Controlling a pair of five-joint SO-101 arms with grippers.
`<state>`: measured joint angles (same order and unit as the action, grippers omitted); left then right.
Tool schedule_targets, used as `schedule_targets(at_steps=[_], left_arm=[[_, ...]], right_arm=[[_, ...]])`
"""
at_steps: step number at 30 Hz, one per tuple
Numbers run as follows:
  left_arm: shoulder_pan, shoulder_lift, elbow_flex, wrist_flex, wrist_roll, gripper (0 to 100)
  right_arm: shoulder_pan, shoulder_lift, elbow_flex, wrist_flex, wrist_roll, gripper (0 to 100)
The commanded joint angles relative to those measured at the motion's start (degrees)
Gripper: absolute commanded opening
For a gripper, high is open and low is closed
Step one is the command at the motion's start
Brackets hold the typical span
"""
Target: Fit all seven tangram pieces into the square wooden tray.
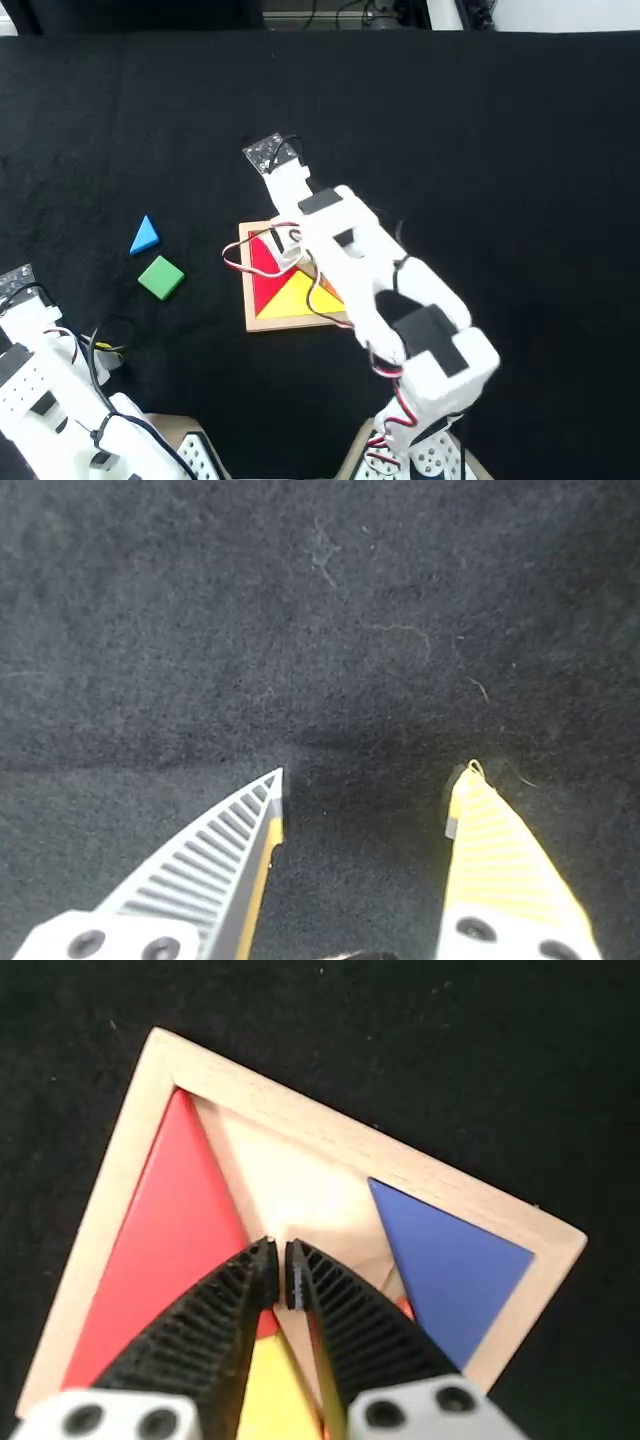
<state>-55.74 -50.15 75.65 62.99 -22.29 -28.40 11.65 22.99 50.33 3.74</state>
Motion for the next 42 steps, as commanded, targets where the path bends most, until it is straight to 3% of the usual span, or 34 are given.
schedule_targets(at_steps=[1, 11, 20, 30, 34, 42], left_arm=[[0.6, -0.5, -0.2, -1.0, -0.4, 27], [0.6, -0.5, -0.2, -1.0, -0.4, 27], [0.6, -0.5, -0.2, -1.0, -0.4, 27], [0.6, -0.5, -0.2, -1.0, -0.3, 27], [0.6, -0.5, -0.2, -1.0, -0.3, 27], [0.6, -0.5, -0.2, -1.0, -0.3, 27]], right_arm=[[-0.6, 0.2, -2.9, 0.9, 0.6, 1.1], [-0.3, -6.1, 3.2, 3.6, 0.6, 1.1], [5.5, -11.1, 6.2, 3.6, 0.8, 1.1], [5.3, -14.2, 5.8, 1.5, 3.1, 1.1], [5.3, -12.7, 5.8, -2.6, 3.3, 1.1], [4.4, -4.7, -0.2, 2.1, 3.4, 1.1]])
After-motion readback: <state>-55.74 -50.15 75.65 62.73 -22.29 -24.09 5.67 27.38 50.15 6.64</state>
